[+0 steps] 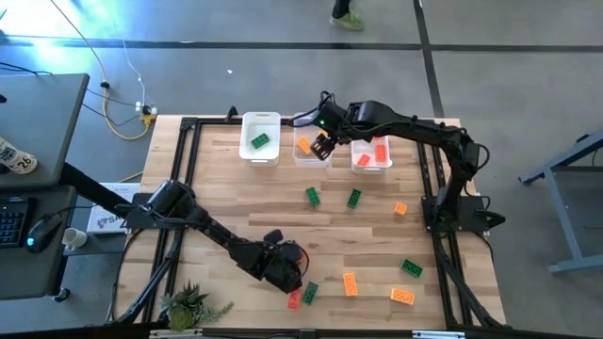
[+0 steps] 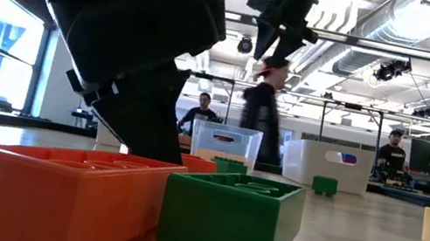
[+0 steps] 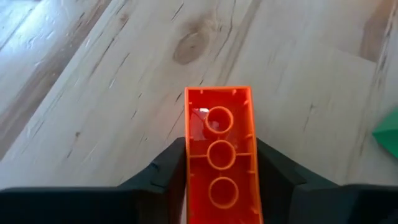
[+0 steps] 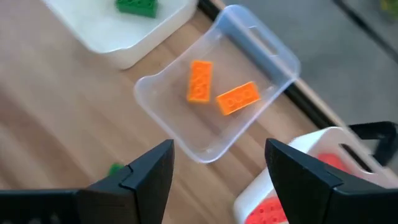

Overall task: Sort & place blocks by color
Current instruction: Put the orange game piece into the right white bin

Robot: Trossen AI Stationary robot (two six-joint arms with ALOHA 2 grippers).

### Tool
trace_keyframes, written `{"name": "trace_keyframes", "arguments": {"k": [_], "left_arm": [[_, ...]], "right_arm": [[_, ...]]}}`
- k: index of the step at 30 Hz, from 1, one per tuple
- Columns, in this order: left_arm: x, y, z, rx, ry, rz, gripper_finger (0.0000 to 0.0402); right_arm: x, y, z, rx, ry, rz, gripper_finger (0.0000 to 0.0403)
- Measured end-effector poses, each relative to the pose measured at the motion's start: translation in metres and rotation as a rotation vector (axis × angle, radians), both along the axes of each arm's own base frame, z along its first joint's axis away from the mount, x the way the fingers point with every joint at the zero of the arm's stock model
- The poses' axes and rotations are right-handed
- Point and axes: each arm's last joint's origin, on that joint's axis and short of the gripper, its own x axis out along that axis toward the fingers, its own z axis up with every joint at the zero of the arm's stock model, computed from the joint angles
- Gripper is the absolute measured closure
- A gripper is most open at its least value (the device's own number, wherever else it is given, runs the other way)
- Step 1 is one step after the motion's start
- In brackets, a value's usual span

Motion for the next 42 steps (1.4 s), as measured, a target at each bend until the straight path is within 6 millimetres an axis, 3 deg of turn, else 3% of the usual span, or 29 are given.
{"name": "trace_keyframes", "arguments": {"k": [13, 20, 28, 37, 42], "left_arm": [[0.005, 0.025, 0.035, 0.012, -0.006, -0.124, 0.0279], [-0.003, 0.043, 0.073, 0.084, -0.022, -0.189, 0.0282], [-0.025, 0.076, 0.117, 0.169, -0.005, -0.179, 0.0281], [-0.067, 0.110, 0.122, 0.182, -0.003, -0.095, 0.0281], [-0.078, 0.115, 0.123, 0.139, -0.115, -0.068, 0.0281]], "right_arm": [[0.003, 0.008, -0.001, 0.169, -0.027, 0.256, 0.0163], [0.003, 0.009, -0.001, 0.190, -0.031, 0.289, 0.0163], [0.004, 0.009, -0.001, 0.153, -0.004, 0.364, 0.0163], [0.012, 0.023, 0.001, 0.094, -0.021, 0.464, 0.0153], [0.019, 0.037, 0.003, 0.089, -0.062, 0.614, 0.0145]]}}
